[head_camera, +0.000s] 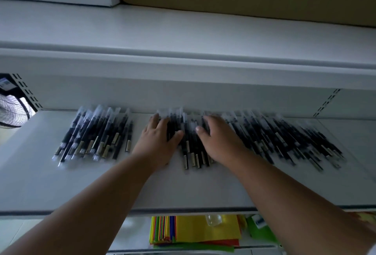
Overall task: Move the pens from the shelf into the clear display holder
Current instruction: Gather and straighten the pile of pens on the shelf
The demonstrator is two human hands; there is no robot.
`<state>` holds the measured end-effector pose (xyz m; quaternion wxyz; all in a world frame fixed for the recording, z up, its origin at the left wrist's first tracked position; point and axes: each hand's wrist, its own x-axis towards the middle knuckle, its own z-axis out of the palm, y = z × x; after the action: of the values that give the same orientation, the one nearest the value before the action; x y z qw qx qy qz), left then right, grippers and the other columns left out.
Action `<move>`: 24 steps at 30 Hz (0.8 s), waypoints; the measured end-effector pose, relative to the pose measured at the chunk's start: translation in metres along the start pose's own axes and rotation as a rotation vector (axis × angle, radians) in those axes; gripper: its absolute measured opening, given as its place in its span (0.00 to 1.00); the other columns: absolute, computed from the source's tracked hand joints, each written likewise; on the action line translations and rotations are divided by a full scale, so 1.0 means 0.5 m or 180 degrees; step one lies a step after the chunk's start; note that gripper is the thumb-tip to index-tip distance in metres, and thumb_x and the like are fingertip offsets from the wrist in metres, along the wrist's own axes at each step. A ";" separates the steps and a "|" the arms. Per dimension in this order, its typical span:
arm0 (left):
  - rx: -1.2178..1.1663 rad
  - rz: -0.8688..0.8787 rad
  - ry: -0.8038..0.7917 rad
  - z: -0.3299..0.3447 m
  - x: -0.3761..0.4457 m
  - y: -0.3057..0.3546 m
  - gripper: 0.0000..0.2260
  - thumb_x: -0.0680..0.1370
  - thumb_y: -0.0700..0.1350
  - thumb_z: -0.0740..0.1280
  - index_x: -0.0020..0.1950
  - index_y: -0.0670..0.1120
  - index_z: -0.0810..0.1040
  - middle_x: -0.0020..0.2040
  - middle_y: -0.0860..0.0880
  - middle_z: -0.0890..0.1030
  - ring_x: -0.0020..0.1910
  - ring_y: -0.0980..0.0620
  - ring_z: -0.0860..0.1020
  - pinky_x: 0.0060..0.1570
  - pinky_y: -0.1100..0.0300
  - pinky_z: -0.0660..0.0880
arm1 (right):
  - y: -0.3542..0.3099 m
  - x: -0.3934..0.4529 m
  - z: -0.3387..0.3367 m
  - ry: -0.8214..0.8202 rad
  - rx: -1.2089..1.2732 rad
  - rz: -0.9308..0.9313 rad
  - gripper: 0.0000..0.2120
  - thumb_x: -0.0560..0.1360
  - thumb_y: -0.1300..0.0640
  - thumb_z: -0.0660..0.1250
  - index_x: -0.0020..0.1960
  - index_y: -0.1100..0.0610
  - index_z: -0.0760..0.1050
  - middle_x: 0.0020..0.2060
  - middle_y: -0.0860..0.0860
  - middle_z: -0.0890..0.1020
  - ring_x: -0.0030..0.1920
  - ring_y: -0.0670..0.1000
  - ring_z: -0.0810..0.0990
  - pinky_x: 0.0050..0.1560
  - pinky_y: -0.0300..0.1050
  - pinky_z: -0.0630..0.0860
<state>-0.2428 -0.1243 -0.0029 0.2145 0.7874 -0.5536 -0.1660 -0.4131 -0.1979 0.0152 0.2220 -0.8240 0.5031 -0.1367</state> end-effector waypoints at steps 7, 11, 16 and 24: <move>0.0353 0.0259 -0.0059 0.018 0.005 -0.004 0.33 0.79 0.66 0.54 0.80 0.50 0.54 0.81 0.45 0.47 0.80 0.47 0.42 0.77 0.52 0.46 | 0.035 0.001 0.001 -0.0170 -0.0096 0.0184 0.28 0.82 0.44 0.58 0.76 0.58 0.62 0.75 0.55 0.64 0.75 0.54 0.61 0.74 0.46 0.58; 0.0197 0.0353 -0.0024 0.016 0.004 -0.007 0.32 0.80 0.64 0.55 0.80 0.51 0.56 0.81 0.47 0.50 0.80 0.48 0.45 0.76 0.54 0.47 | 0.012 0.004 0.002 -0.0110 0.0440 0.0112 0.25 0.82 0.45 0.58 0.76 0.54 0.63 0.75 0.51 0.66 0.74 0.51 0.65 0.71 0.44 0.60; 0.0158 0.0245 0.0115 0.017 -0.003 -0.013 0.32 0.79 0.65 0.54 0.80 0.51 0.55 0.81 0.45 0.50 0.80 0.46 0.44 0.77 0.51 0.46 | 0.046 -0.012 -0.018 0.0086 0.0267 0.0052 0.27 0.81 0.46 0.60 0.77 0.54 0.61 0.76 0.51 0.63 0.75 0.50 0.62 0.74 0.48 0.60; 0.0357 0.0374 -0.0071 0.022 -0.005 -0.006 0.34 0.80 0.65 0.52 0.81 0.50 0.51 0.81 0.48 0.48 0.80 0.48 0.43 0.77 0.51 0.46 | 0.054 -0.016 -0.003 -0.0271 0.0325 0.0206 0.27 0.83 0.46 0.55 0.79 0.55 0.56 0.78 0.51 0.58 0.77 0.50 0.56 0.74 0.44 0.53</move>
<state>-0.2465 -0.1227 -0.0138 0.1732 0.7624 -0.6097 -0.1306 -0.4384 -0.2017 0.0028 0.2892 -0.8000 0.5119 -0.1197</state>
